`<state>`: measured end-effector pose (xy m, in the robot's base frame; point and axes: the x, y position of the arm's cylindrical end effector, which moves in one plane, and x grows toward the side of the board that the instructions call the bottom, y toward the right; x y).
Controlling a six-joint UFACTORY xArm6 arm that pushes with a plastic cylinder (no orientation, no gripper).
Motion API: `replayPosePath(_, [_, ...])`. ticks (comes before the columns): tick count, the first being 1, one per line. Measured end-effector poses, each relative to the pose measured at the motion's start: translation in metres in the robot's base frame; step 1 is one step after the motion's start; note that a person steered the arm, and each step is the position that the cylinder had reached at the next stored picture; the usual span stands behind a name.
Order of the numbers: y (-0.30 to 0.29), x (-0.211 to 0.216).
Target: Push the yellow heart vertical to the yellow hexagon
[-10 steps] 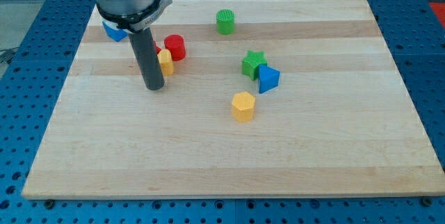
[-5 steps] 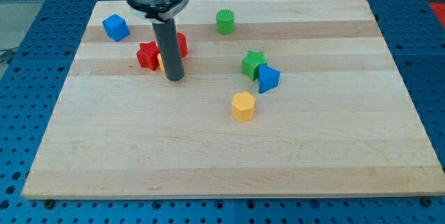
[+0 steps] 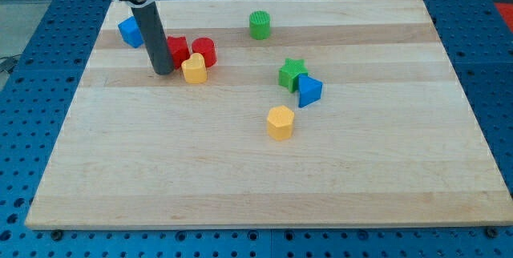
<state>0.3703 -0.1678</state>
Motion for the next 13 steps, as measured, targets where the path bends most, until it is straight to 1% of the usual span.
replayPosePath(1, [0.011,0.001])
replayPosePath(2, [0.047,0.011])
replayPosePath(3, [0.078,0.011])
replayPosePath(4, [0.092,0.003])
replayPosePath(5, [0.092,0.003])
replayPosePath(7, [0.051,0.007])
replayPosePath(9, [0.066,0.039])
replayPosePath(10, [0.068,0.026])
replayPosePath(11, [0.077,-0.002])
replayPosePath(12, [0.118,-0.005])
replayPosePath(13, [0.112,0.006])
